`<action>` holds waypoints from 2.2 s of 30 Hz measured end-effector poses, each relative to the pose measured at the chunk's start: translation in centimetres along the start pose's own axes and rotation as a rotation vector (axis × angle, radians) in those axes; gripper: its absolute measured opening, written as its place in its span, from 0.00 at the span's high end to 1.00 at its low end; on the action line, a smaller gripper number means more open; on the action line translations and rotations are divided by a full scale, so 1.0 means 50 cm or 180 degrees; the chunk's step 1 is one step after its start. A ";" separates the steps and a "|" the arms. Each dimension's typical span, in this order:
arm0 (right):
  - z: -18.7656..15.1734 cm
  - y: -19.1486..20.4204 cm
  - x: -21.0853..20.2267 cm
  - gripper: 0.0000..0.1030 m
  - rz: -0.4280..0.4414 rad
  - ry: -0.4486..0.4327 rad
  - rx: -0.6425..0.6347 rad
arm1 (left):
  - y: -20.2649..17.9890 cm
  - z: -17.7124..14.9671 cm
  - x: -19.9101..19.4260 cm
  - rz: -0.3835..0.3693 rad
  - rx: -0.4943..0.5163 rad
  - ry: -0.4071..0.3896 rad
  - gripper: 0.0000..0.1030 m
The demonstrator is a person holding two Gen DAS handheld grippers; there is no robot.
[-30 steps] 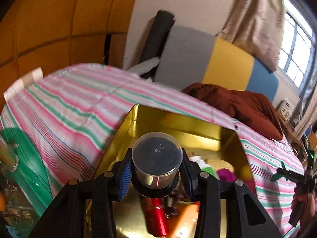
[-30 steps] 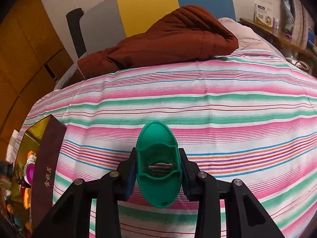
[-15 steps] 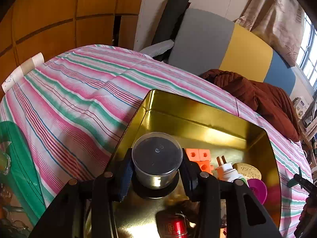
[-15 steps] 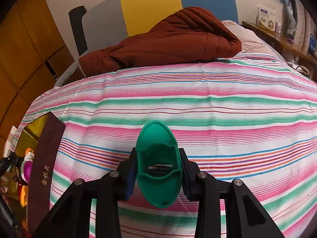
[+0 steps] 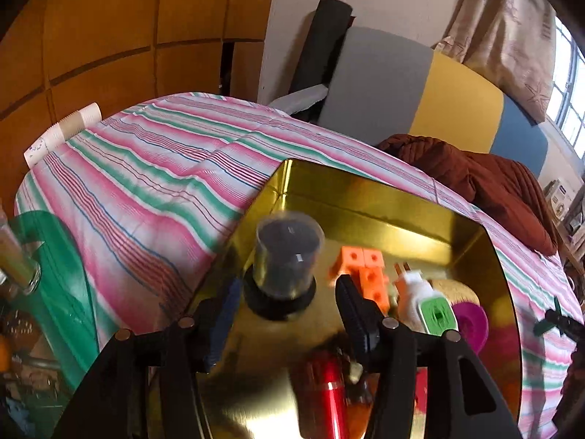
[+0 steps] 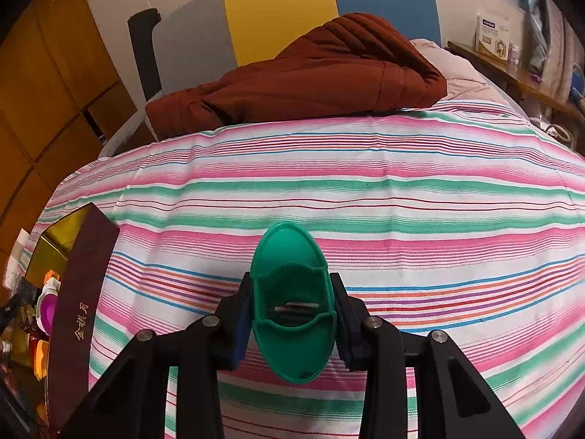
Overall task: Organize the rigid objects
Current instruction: 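Carry the clear canister into the tray, stand it upright, open the left gripper, then carry the green funnel-shaped cup into the tray and open the right gripper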
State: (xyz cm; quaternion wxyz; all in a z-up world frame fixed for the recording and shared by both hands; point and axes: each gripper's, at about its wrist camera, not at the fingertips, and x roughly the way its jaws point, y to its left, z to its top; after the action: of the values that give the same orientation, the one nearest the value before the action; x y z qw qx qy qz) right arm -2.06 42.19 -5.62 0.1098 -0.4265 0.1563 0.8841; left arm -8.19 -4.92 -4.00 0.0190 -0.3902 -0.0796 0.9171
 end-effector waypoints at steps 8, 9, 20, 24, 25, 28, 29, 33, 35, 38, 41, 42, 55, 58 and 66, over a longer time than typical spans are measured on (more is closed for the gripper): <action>0.000 0.000 -0.002 0.63 -0.0001 -0.0009 0.0002 | -0.021 -0.063 -0.039 -0.0004 0.0165 0.0041 0.47; 0.000 0.000 -0.002 0.63 0.0011 -0.0009 0.0009 | -0.022 -0.068 -0.043 -0.0013 0.0183 0.0043 0.47; -0.005 0.027 -0.017 0.63 0.0031 -0.0071 -0.0109 | -0.031 -0.095 -0.085 0.0168 0.0321 0.0030 0.47; -0.003 0.064 -0.036 0.63 -0.0017 -0.0196 -0.0298 | -0.021 -0.099 -0.100 0.0179 0.0284 0.0046 0.47; -0.003 0.080 -0.044 0.63 0.0006 -0.0219 -0.0350 | -0.020 -0.100 -0.101 0.0175 0.0277 0.0061 0.47; -0.005 0.129 -0.062 0.63 0.0088 -0.0231 -0.0529 | -0.015 -0.104 -0.100 0.0171 0.0265 0.0116 0.47; -0.007 0.147 -0.068 0.63 0.0135 -0.0230 -0.0570 | -0.013 -0.105 -0.101 0.0170 0.0252 0.0123 0.47; -0.006 0.222 -0.088 0.63 0.0388 -0.0236 -0.0652 | -0.012 -0.112 -0.112 0.0094 0.0267 0.0075 0.47; 0.000 0.272 -0.096 0.63 0.0542 -0.0230 -0.0715 | -0.015 -0.119 -0.119 0.0060 0.0315 0.0049 0.47; 0.009 0.341 -0.097 0.63 0.0684 -0.0198 -0.0839 | -0.016 -0.130 -0.129 -0.0043 0.0338 0.0040 0.47; 0.015 0.439 -0.074 0.63 0.0689 -0.0122 -0.1100 | -0.013 -0.135 -0.136 -0.0114 0.0354 0.0051 0.47; 0.017 0.463 -0.066 0.63 0.0678 -0.0094 -0.1152 | -0.012 -0.137 -0.139 -0.0134 0.0358 0.0047 0.47; 0.014 0.693 0.084 0.63 0.0126 0.0308 -0.1742 | 0.025 -0.149 -0.161 -0.0235 0.0403 -0.0064 0.47; 0.013 0.701 0.102 0.63 0.0050 0.0340 -0.1753 | 0.033 -0.147 -0.161 -0.0253 0.0347 -0.0072 0.47; 0.013 0.690 0.125 0.52 0.0020 0.0342 -0.1676 | 0.026 -0.150 -0.162 -0.0257 0.0373 -0.0074 0.44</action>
State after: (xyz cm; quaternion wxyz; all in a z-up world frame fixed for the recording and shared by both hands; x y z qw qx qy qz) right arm -17.65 10.85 -3.85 -0.0161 -0.4863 -0.0721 0.8707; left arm 2.84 -6.00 -3.56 0.0779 -0.3743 -0.0416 0.9231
